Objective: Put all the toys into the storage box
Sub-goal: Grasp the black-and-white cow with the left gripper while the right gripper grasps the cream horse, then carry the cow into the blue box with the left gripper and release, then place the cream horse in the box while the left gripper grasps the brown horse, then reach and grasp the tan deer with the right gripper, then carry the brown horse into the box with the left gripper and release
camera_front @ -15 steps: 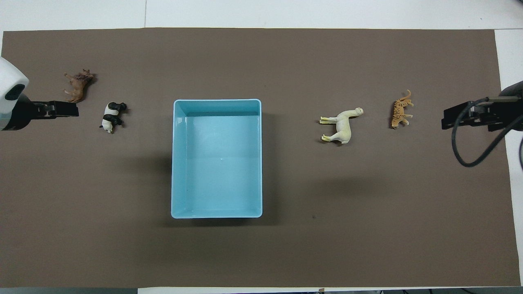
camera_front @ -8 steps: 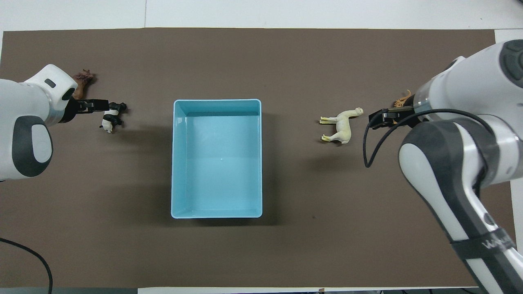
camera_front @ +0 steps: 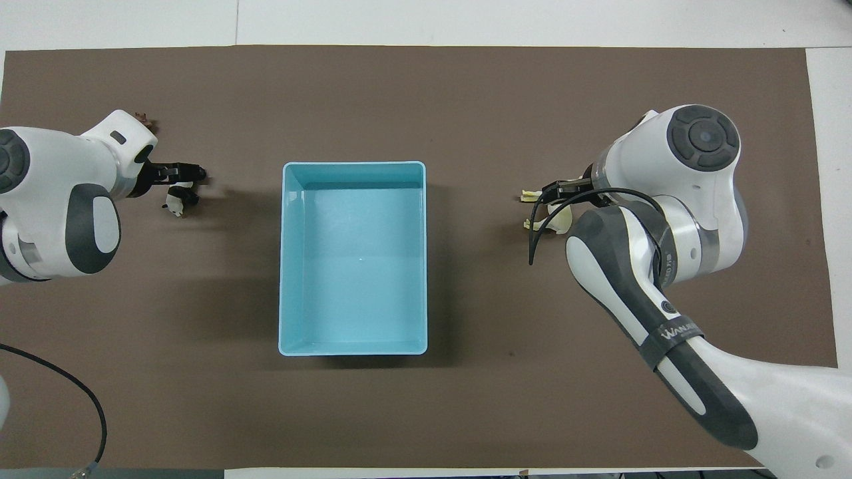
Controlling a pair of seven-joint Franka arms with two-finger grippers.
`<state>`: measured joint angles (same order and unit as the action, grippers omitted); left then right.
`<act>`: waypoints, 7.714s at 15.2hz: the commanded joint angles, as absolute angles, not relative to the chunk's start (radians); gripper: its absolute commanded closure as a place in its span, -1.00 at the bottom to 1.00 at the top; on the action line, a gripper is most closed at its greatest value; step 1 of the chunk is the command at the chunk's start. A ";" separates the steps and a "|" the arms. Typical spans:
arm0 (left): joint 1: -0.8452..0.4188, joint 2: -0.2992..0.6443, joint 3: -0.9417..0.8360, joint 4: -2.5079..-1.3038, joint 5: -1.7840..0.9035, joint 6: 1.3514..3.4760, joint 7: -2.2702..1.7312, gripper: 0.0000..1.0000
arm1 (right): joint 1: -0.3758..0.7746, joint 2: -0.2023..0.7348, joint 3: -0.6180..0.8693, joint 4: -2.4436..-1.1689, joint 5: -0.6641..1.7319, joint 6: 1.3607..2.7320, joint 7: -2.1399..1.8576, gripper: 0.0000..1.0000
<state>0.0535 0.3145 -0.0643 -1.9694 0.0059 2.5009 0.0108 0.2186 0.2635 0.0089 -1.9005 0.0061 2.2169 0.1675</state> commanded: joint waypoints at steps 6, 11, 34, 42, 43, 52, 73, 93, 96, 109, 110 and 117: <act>0.029 0.353 -0.055 -1.974 0.014 2.549 0.014 -1.00 | 0.245 0.368 0.009 -1.898 0.009 2.319 0.178 -1.00; 0.044 0.373 -0.054 -1.974 0.015 2.585 0.015 -0.96 | 0.244 0.380 0.008 -1.899 0.009 2.322 0.169 -1.00; -0.378 0.209 -0.064 -1.682 0.008 1.937 -0.688 0.51 | 0.255 0.342 0.006 -1.527 0.009 1.922 0.193 1.00; -0.278 0.120 -0.051 -1.710 0.035 1.919 -0.547 -1.00 | 0.300 0.285 0.012 -1.477 0.011 1.796 0.261 1.00; -0.208 0.124 -0.049 -1.712 0.035 1.942 -0.420 -1.00 | 0.331 0.285 0.012 -1.468 0.012 1.796 0.296 1.00; 0.218 0.299 -0.048 -1.744 0.037 2.401 0.190 -1.00 | 0.722 0.494 0.000 -1.356 0.012 1.928 0.704 1.00; 0.199 0.581 -0.048 -1.706 0.110 2.674 0.199 -1.00 | 0.261 0.427 -0.009 -1.402 -0.021 1.852 0.621 -1.00; 0.187 0.580 -0.048 -1.668 0.100 2.599 0.186 0.79 | -0.014 0.376 -0.008 -1.936 -0.021 2.522 0.235 -1.00; 0.178 0.569 -0.051 -1.602 0.097 2.493 0.126 0.79 | -0.014 0.390 -0.009 -1.928 -0.025 2.522 0.099 -1.00; -0.380 0.157 -0.058 -1.797 0.095 1.986 -0.747 0.73 | -0.038 0.433 -0.008 -1.922 -0.011 2.546 0.060 1.00; -0.409 0.131 -0.058 -1.866 0.094 2.052 -0.787 0.69 | -0.037 0.433 -0.008 -1.921 -0.011 2.540 0.060 1.00; -0.489 0.083 -0.054 -1.927 0.094 2.070 -0.930 -1.00 | 0.079 0.411 -0.002 -1.634 -0.018 2.121 0.157 1.00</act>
